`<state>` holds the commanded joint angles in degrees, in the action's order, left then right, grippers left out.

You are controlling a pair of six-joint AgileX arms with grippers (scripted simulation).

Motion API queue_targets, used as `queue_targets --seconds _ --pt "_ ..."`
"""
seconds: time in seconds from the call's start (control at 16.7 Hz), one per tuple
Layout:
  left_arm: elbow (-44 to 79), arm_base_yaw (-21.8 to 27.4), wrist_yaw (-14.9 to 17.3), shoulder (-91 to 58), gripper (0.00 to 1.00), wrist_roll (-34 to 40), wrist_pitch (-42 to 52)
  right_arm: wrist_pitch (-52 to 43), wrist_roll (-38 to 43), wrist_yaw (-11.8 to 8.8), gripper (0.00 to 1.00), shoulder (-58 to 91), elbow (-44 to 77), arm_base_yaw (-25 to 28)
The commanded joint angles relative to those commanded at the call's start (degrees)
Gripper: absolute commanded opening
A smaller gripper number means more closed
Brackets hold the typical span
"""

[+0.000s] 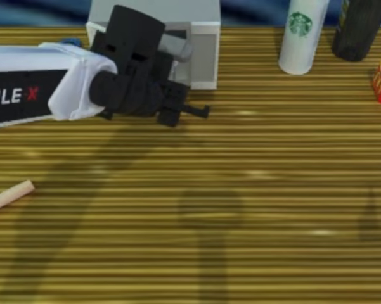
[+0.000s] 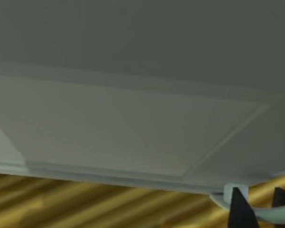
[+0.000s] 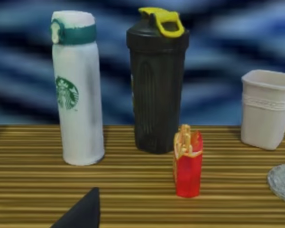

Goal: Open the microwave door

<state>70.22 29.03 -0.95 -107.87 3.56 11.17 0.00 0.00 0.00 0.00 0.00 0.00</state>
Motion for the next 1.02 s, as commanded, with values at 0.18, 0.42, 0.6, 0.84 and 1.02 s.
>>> queue_targets --seconds 0.18,0.42,0.6,0.84,1.02 --pt "-0.76 -0.44 0.67 0.37 0.00 -0.97 -0.12 0.00 0.00 0.00 1.00 0.00 0.00 0.00" --pt "-0.76 -0.44 0.67 0.37 0.00 -0.97 -0.12 0.00 0.00 0.00 1.00 0.00 0.00 0.00" --pt "-0.76 -0.44 0.67 0.37 0.00 -0.97 -0.12 0.00 0.00 0.00 1.00 0.00 0.00 0.00" --pt "-0.76 -0.44 0.67 0.37 0.00 -0.97 -0.12 0.00 0.00 0.00 1.00 0.00 0.00 0.00" --pt "-0.76 -0.44 0.67 0.37 0.00 -0.97 -0.12 0.00 0.00 0.00 1.00 0.00 0.00 0.00"
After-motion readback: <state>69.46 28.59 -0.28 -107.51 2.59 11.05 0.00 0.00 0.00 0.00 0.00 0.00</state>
